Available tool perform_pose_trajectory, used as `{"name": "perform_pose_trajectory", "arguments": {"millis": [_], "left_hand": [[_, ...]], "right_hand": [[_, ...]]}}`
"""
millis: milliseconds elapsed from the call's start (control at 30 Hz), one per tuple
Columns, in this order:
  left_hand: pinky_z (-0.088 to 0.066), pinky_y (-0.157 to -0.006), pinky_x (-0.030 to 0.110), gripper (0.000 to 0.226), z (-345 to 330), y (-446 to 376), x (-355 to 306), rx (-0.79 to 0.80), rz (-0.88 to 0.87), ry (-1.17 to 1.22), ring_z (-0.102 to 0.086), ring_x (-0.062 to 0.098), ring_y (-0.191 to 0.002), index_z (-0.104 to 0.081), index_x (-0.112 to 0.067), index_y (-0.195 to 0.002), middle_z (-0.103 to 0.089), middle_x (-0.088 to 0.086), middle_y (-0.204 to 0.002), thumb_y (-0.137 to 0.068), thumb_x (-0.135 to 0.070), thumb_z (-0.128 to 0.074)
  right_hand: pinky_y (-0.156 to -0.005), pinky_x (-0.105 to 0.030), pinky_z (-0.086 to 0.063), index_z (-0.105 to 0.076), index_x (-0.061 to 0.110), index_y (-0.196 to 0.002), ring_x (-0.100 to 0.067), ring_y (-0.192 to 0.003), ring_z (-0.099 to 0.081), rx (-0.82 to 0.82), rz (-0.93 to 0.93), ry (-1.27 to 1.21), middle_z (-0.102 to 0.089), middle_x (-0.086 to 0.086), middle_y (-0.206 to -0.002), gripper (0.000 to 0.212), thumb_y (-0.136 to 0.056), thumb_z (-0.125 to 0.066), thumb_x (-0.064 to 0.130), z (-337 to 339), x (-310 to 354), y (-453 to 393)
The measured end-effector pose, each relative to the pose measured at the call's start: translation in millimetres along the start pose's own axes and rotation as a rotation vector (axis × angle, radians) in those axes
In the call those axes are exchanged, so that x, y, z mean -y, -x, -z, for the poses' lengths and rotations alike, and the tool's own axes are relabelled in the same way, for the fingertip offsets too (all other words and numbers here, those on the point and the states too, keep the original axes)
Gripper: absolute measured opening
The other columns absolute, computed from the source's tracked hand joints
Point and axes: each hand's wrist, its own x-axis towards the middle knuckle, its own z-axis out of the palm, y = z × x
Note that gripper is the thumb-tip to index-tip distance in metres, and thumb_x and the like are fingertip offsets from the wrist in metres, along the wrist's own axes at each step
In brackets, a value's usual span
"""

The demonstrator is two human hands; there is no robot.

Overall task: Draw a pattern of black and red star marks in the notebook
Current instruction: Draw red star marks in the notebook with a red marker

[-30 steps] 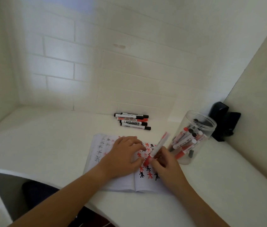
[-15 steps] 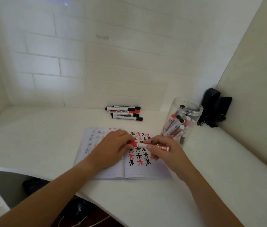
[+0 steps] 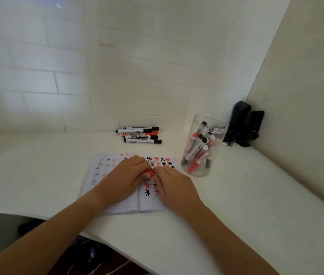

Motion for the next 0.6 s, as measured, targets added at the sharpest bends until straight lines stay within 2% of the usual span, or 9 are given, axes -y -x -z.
{"name": "perform_pose_trajectory", "arguments": {"millis": [100, 267, 433, 600], "left_hand": [[-0.045, -0.078, 0.037, 0.038, -1.1, 1.5, 2.1, -0.007, -0.008, -0.047, -0.048, 0.013, -0.087, -0.062, -0.023, -0.099, -0.056, -0.009, -0.095, -0.107, -0.042, -0.03], [-0.043, -0.081, 0.037, 0.034, 0.5, 3.0, 1.2, -0.012, 0.016, -0.115, -0.049, 0.014, -0.093, -0.061, -0.022, -0.096, -0.058, -0.008, -0.097, -0.104, -0.035, -0.03], [-0.03, -0.097, 0.039, 0.021, -1.7, 5.6, 1.2, -0.06, 0.026, -0.193, -0.052, 0.012, -0.103, -0.055, -0.027, -0.097, -0.057, -0.012, -0.101, -0.096, -0.016, -0.038], [-0.021, -0.102, 0.032, 0.019, -1.9, 5.7, 2.1, -0.078, 0.035, -0.219, -0.053, 0.012, -0.101, -0.057, -0.026, -0.099, -0.058, -0.011, -0.101, -0.097, -0.014, -0.042]], "right_hand": [[-0.051, -0.023, -0.033, -0.065, 0.021, -0.103, -0.014, -0.066, -0.062, 0.007, -0.016, -0.005, -0.066, 0.006, -0.087, 0.034, -0.102, -0.039, 0.043, 0.3, 2.6, 1.5], [-0.044, -0.023, -0.025, -0.062, 0.023, -0.094, -0.016, -0.045, -0.058, -0.023, 0.014, 0.138, -0.065, 0.007, -0.068, 0.031, -0.101, -0.038, 0.042, -0.7, 4.3, -1.0], [-0.045, -0.026, -0.033, -0.056, 0.026, -0.106, -0.02, -0.049, -0.061, 0.023, 0.032, 0.121, -0.067, 0.004, -0.067, 0.032, -0.104, -0.032, 0.047, 0.7, 6.8, -2.5], [-0.043, -0.029, -0.044, -0.06, 0.032, -0.115, -0.022, -0.05, -0.063, 0.008, 0.05, 0.125, -0.067, 0.003, -0.064, 0.042, -0.106, -0.026, 0.055, 5.4, -0.5, -3.9]]}}
